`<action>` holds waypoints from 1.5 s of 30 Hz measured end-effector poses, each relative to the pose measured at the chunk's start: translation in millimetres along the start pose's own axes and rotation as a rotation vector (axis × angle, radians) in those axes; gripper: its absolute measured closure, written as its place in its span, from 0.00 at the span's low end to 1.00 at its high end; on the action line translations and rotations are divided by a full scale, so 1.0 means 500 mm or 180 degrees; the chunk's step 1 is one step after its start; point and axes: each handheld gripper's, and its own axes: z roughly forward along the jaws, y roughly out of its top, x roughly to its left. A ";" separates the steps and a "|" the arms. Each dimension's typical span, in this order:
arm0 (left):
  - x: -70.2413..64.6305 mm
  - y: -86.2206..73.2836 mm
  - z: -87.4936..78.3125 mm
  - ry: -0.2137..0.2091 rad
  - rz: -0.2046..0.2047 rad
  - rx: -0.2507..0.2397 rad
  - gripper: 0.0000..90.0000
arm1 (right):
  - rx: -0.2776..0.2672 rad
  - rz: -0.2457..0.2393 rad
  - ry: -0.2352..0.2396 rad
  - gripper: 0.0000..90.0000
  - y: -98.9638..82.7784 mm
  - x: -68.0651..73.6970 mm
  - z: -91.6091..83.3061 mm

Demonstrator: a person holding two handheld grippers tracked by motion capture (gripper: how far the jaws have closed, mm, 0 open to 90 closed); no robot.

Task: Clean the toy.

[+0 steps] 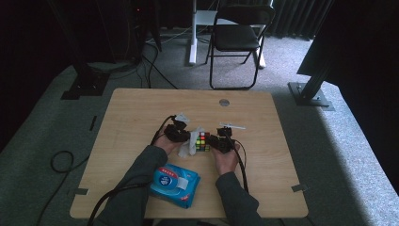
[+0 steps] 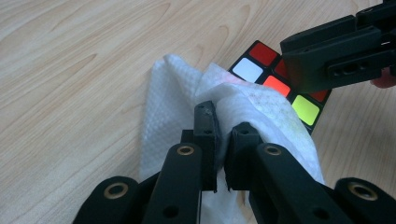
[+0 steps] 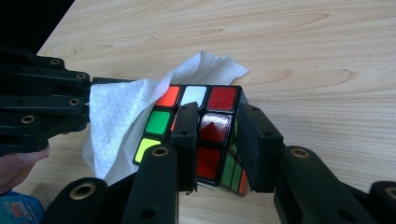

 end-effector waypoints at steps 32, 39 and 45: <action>-0.013 -0.009 0.051 0.0086 0.0176 0.0708 0.94 | -0.0011 0.0019 0.0003 0.77 -0.001 0.000 0.000; -0.022 -0.010 0.043 0.0098 0.0261 0.0684 0.95 | -0.0020 0.0036 0.0008 0.77 -0.003 -0.001 0.000; -0.022 -0.009 0.024 0.0099 0.0230 0.0480 0.95 | -0.0026 0.0044 0.0013 0.77 -0.003 -0.001 -0.001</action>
